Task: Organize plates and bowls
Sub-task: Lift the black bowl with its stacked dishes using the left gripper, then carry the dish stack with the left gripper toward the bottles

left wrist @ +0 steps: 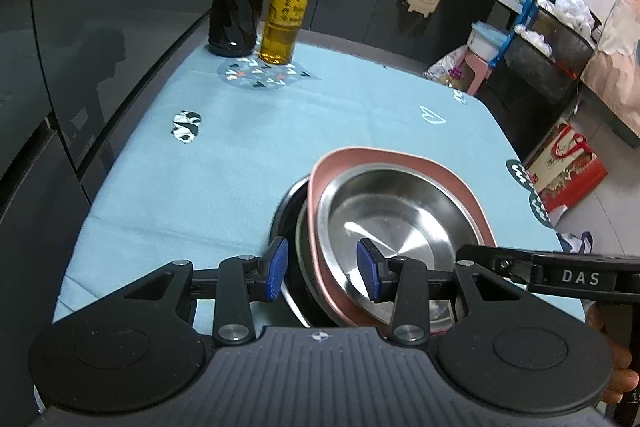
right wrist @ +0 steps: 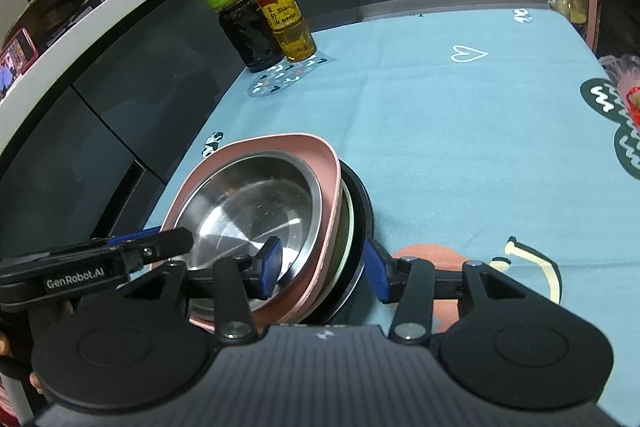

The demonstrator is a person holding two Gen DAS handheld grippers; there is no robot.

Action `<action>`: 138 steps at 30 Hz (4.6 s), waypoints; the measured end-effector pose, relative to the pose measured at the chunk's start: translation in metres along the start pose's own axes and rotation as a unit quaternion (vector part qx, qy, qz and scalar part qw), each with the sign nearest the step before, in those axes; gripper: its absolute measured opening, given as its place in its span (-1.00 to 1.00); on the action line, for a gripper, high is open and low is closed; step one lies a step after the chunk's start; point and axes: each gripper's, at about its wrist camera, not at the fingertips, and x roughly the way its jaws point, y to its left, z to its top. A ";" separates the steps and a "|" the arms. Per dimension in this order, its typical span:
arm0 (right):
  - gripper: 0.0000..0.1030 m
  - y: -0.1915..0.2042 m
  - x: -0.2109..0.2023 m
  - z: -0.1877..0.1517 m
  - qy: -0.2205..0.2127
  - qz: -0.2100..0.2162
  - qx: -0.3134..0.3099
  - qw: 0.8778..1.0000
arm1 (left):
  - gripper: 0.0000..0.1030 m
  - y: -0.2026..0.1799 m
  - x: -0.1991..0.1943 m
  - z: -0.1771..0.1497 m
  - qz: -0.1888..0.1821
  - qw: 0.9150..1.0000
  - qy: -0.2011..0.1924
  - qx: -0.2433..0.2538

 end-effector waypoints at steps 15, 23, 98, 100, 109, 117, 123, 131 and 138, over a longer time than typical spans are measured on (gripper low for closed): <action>-0.08 -0.013 0.002 -0.007 0.007 0.024 0.043 0.999 | -0.09 0.010 0.005 -0.006 -0.008 1.000 0.003 -0.010; -0.05 -0.017 0.014 -0.008 0.023 0.040 0.059 0.997 | 0.08 0.021 0.018 -0.009 -0.032 0.998 0.019 -0.042; -0.07 -0.023 0.029 0.044 -0.005 0.015 0.063 0.998 | 0.02 -0.003 0.056 0.049 -0.036 0.999 0.013 -0.026; -0.07 -0.027 0.032 0.050 -0.004 0.012 0.067 0.998 | 0.02 -0.005 0.063 0.055 -0.038 0.999 0.017 -0.026; -0.07 -0.039 0.045 0.082 -0.010 0.008 0.070 0.997 | 0.02 -0.006 0.089 0.083 -0.044 0.998 0.018 -0.041; -0.07 -0.051 0.060 0.106 -0.006 0.012 0.067 0.998 | 0.02 -0.009 0.110 0.107 -0.037 0.998 0.022 -0.044; -0.07 -0.061 0.067 0.118 -0.008 0.010 0.072 0.997 | 0.02 -0.013 0.125 0.120 -0.042 0.998 0.021 -0.040; -0.07 -0.070 0.074 0.130 -0.016 0.004 0.077 0.997 | 0.02 -0.015 0.141 0.128 -0.050 0.997 0.023 -0.046; -0.07 -0.077 0.082 0.136 -0.013 0.006 0.080 0.997 | 0.02 -0.018 0.152 0.138 -0.039 0.998 0.021 -0.037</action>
